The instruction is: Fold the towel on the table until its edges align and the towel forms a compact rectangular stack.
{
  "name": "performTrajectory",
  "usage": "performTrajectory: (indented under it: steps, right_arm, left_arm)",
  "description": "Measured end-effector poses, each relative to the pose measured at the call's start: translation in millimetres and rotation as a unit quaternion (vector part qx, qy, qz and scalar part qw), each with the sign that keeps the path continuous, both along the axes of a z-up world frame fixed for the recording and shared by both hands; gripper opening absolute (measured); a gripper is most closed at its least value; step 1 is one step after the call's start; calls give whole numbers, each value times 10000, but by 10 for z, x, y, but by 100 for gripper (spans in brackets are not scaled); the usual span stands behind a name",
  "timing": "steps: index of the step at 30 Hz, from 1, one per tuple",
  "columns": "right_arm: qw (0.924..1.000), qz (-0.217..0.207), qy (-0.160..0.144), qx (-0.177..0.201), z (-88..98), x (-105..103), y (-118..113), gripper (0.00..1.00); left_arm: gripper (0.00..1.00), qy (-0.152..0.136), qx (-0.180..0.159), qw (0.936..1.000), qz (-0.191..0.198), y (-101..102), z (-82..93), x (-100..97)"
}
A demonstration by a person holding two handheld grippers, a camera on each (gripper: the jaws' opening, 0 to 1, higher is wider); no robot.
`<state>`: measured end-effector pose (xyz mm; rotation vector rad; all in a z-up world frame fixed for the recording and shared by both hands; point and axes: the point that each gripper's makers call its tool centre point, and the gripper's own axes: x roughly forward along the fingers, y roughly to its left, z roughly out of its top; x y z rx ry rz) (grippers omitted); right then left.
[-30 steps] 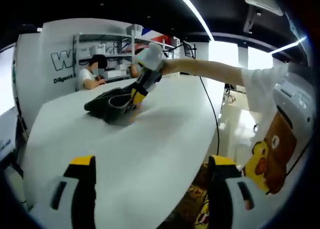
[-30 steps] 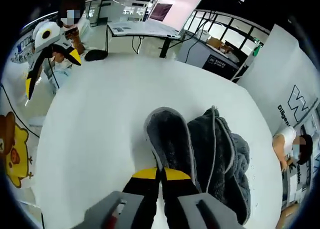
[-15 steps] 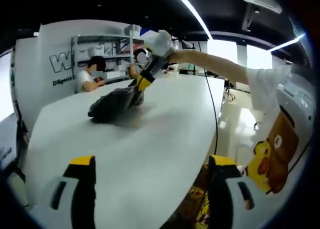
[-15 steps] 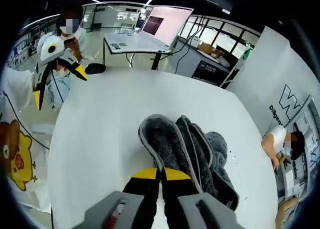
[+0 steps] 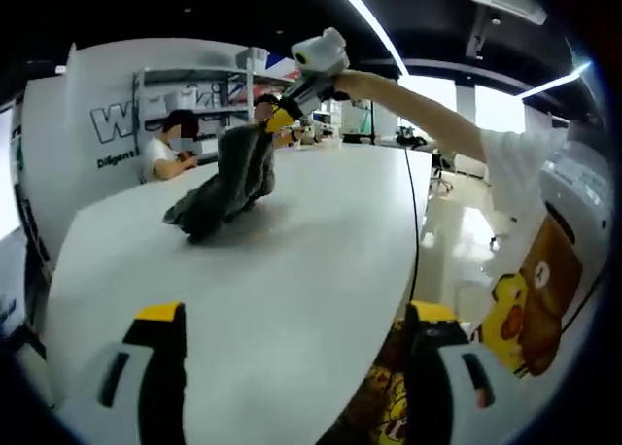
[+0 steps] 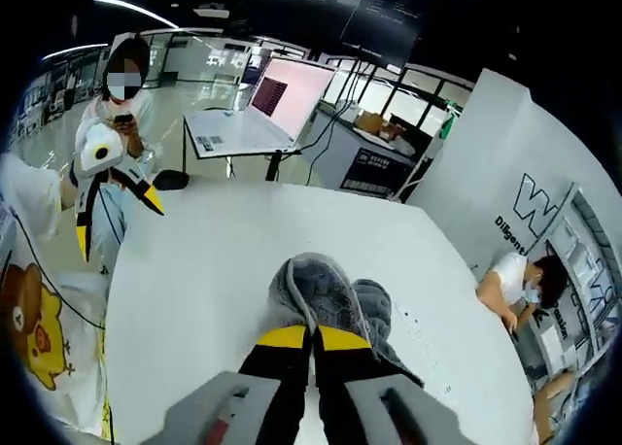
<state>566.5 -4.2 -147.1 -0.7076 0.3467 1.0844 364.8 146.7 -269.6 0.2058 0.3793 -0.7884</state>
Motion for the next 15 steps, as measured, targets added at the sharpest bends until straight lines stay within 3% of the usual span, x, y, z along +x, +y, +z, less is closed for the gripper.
performTrajectory:
  steps: [9,15]
  right_arm:
    - [9961,-194,-214,828,646,49,3,1]
    - [9884,-366,-327,1438,1121,65,46,1]
  left_arm:
    - [98,-26,13,10000,-14,-15,24,19]
    - [98,-36,-7,10000,30,22,25,12]
